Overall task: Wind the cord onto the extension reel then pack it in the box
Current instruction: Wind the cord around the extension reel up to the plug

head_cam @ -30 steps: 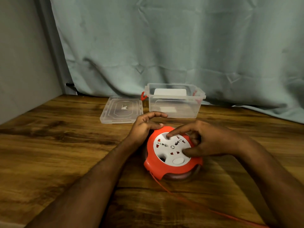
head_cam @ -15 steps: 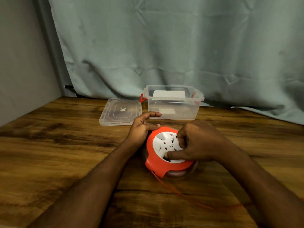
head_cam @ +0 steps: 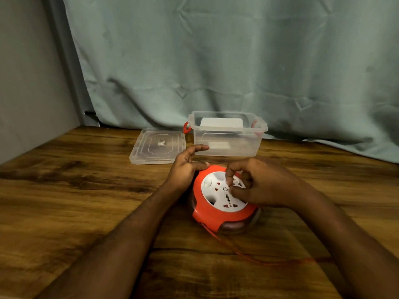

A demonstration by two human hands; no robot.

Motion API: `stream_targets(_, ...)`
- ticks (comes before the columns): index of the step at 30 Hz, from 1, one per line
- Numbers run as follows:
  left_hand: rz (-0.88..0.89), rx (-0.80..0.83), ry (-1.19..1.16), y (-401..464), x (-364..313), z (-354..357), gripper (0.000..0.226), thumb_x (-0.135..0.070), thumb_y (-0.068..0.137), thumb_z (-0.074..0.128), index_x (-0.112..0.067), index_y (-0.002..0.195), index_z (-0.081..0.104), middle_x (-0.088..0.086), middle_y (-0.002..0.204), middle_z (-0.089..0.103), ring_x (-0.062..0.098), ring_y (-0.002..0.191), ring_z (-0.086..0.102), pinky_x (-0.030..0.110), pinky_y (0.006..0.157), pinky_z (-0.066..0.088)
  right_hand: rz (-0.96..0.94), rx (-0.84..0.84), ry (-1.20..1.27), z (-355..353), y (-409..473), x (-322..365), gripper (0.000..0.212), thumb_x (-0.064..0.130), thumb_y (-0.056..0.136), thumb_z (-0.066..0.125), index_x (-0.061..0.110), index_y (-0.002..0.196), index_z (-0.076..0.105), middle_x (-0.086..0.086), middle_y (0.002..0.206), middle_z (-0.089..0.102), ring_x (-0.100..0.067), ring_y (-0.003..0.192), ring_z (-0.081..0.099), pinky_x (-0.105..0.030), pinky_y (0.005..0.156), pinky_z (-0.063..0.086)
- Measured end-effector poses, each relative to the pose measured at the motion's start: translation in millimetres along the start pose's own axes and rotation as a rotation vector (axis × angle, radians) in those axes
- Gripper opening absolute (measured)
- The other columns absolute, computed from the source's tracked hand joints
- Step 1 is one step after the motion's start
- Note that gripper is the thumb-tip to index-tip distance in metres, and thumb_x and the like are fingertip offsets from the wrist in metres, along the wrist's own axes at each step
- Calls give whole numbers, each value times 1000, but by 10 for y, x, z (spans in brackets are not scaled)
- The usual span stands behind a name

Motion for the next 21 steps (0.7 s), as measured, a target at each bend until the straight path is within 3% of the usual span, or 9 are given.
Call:
stream_targets(3,4,23,-4,-7,-13,15,50,13,86,55,-12,129,56,29,93,62,36,77,61,37,67,54,-30,106,21,-27,-39,-55,43,28,89,74,48,123,57,55,58,44,19,57,53,-12,51,36)
stream_targets(7,22,53,22,1,-14,30,53,14,86,56,-14,130,56,26,110,64,39,81,64,40,69,56,-44,139,14,-36,-96,-42,52,29,89,75,49,134,57,56,54,40,23,58,50,-15,48,33)
stream_targets(9,20,51,14,5,-7,30,53,15,85,56,-17,128,56,18,107,66,35,76,65,37,65,57,-31,130,-3,-42,-90,-57,53,33,86,78,52,131,58,57,55,41,26,58,49,-13,46,35)
stream_targets(10,18,47,10,6,-3,25,54,15,85,56,-19,128,57,14,101,67,31,72,65,35,62,57,-28,122,-1,-38,-79,-58,54,36,83,80,53,129,59,56,61,47,25,61,52,-10,47,38)
stream_targets(12,13,41,10,4,4,20,55,14,86,57,-20,128,56,13,91,67,23,65,66,32,58,56,-11,100,6,-14,-60,-68,57,45,75,84,54,127,61,44,97,65,14,76,62,-9,58,48)
stream_targets(14,14,33,23,-1,6,12,56,13,86,58,-19,132,54,13,91,67,20,63,67,31,56,55,35,78,11,5,-35,-102,61,50,70,86,50,126,63,24,120,68,2,91,66,-21,71,59)
stream_targets(21,13,18,27,-11,-2,1,57,13,86,58,-15,135,51,10,84,64,13,56,65,27,54,52,47,14,-99,7,-25,-57,61,68,59,83,40,112,70,19,114,67,-5,97,63,-29,77,56)
Point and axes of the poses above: each hand's wrist, its own y-axis towards the middle knuckle, its own z-axis out of the palm, x = y × z, the point moved 5 cm from there along y, towards the middle knuckle
